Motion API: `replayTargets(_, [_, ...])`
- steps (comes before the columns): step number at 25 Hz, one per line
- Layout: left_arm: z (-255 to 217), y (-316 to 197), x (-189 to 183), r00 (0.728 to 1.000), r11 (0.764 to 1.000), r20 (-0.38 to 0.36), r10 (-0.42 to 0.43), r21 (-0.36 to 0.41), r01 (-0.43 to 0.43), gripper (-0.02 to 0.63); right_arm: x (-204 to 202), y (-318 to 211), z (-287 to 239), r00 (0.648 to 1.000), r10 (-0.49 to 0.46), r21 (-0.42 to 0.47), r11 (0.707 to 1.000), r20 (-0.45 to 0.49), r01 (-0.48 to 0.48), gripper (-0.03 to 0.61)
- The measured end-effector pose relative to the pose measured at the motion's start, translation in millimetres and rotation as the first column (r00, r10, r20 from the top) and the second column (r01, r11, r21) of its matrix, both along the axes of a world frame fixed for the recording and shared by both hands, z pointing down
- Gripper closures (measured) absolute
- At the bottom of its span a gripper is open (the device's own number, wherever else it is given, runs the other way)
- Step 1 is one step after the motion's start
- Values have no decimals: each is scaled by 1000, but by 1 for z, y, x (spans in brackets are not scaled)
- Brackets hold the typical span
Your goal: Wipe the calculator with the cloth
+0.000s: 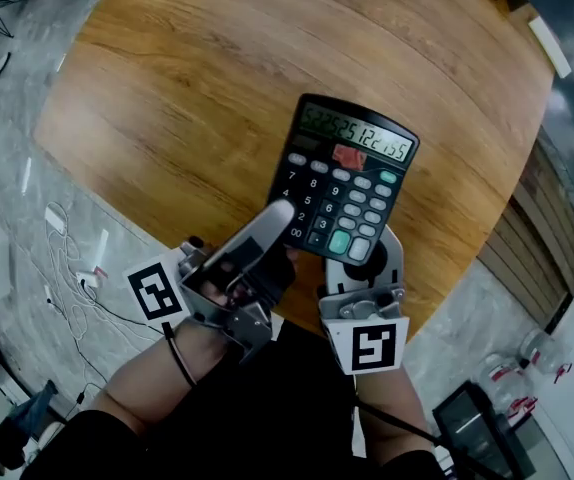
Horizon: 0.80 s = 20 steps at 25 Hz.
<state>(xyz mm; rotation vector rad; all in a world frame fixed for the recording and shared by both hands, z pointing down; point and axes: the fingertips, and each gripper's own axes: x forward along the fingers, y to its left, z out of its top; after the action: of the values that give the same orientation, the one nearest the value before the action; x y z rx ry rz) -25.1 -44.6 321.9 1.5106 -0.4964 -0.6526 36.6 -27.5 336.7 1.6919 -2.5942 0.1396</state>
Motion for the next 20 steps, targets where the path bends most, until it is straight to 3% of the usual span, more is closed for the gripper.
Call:
replayTargets(11, [3,-3,-15,999,999,34,-34,23,33,545,89,-3,0,971,233,27,972,-54,-232,517])
replayTargets(14, [2,-2,-7,1000,1000,13,-21,13,21,545,106,-7,7,960,274,13,962,-63,-274,517])
replayTargets(17, [-1,-1,1,999,1000,-39,4,-4,-4,545,91,-16,19,967,249,-4,968,-63,-249,517])
replayTargets(20, [1,-1,3,995,999,-93,32,-28,-34,545,41,-25,26,988,151,0,989,-43,-151,517])
